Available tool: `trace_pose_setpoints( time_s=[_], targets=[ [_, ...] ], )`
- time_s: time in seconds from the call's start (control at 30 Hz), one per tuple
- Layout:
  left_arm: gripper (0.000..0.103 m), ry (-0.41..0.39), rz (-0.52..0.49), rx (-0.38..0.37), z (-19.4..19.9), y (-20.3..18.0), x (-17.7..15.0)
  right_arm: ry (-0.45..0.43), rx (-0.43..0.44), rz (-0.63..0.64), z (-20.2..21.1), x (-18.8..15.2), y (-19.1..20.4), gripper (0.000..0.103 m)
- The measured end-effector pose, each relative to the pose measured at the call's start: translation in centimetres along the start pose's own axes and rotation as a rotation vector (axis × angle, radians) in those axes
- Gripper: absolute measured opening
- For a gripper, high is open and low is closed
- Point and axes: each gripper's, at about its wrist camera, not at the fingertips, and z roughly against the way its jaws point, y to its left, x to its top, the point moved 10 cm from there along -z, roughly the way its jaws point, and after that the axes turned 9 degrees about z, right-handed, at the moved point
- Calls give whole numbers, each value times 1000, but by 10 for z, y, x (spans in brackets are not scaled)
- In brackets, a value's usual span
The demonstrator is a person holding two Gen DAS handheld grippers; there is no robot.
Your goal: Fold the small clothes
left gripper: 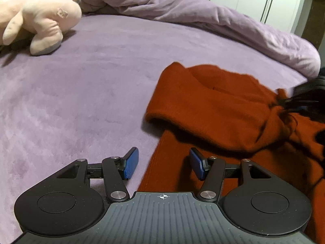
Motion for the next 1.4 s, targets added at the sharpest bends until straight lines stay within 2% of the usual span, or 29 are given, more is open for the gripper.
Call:
trace_pose_setpoints(
  time_s=[0.1, 0.17, 0.2, 0.23, 0.27, 0.33, 0.4, 0.5, 0.53, 0.57, 0.63, 0.67, 0.7, 0.73, 0.83, 0.97, 1.03, 1.1, 1.2, 1.3, 1.37, 1.4],
  targets=[
    [60, -10, 24, -30, 3, -5, 6, -172, 140, -186, 51, 10, -33, 7],
    [60, -13, 16, -38, 3, -11, 8, -285, 243, -264, 89, 1, -58, 7],
    [61, -15, 5, -40, 3, -15, 10, -304, 262, -274, 100, -9, -69, 9],
    [61, -16, -3, -41, 3, -18, 10, -304, 269, -273, 108, -22, -79, 10],
    [61, -16, -12, -41, 3, -22, 11, -268, 249, -262, 110, -39, -91, 16],
    [61, -19, -17, -47, 5, -26, 13, -188, 201, -262, 109, -69, -113, 33],
    [61, -17, -18, -46, 5, -28, 14, -120, 196, -332, 106, -93, -135, 42],
    [61, -5, -30, -45, 5, -31, 14, -97, 263, -456, 103, -101, -151, 45],
    [62, 1, -37, -46, 4, -33, 13, -99, 281, -460, 101, -98, -150, 52],
    [62, 6, -48, -43, 3, -35, 12, -97, 293, -449, 98, -96, -146, 54],
    [63, 11, -75, -31, 2, -37, 10, -80, 302, -404, 90, -92, -135, 55],
    [64, 15, -87, -25, 1, -38, 9, -57, 292, -368, 82, -91, -130, 54],
    [64, 20, -98, -19, 1, -38, 7, -35, 279, -337, 76, -91, -125, 47],
    [64, 25, -107, -16, 0, -38, 6, -26, 261, -310, 72, -91, -122, 33],
    [64, 30, -112, -8, -1, -35, 5, -24, 219, -230, 73, -85, -109, 7],
    [64, 37, -93, -18, -3, -33, 8, -97, 213, -172, 91, -74, -103, 6],
    [64, 30, -105, -17, -4, -36, 12, -170, 187, -95, 108, -56, -101, 5],
    [64, 13, -124, -12, -4, -39, 18, -248, 119, -22, 123, -34, -107, 5],
    [68, -4, -140, -7, -7, -43, 25, -318, -53, 82, 133, -8, -127, 5],
    [68, 17, -145, -3, -17, -47, 24, -296, -193, 80, 122, -5, -165, 5],
    [68, 34, -160, -9, -23, -51, 22, -221, -218, 50, 100, -17, -188, 5],
    [68, 41, -173, -9, -26, -53, 21, -177, -196, 31, 90, -24, -195, 6]
  ],
)
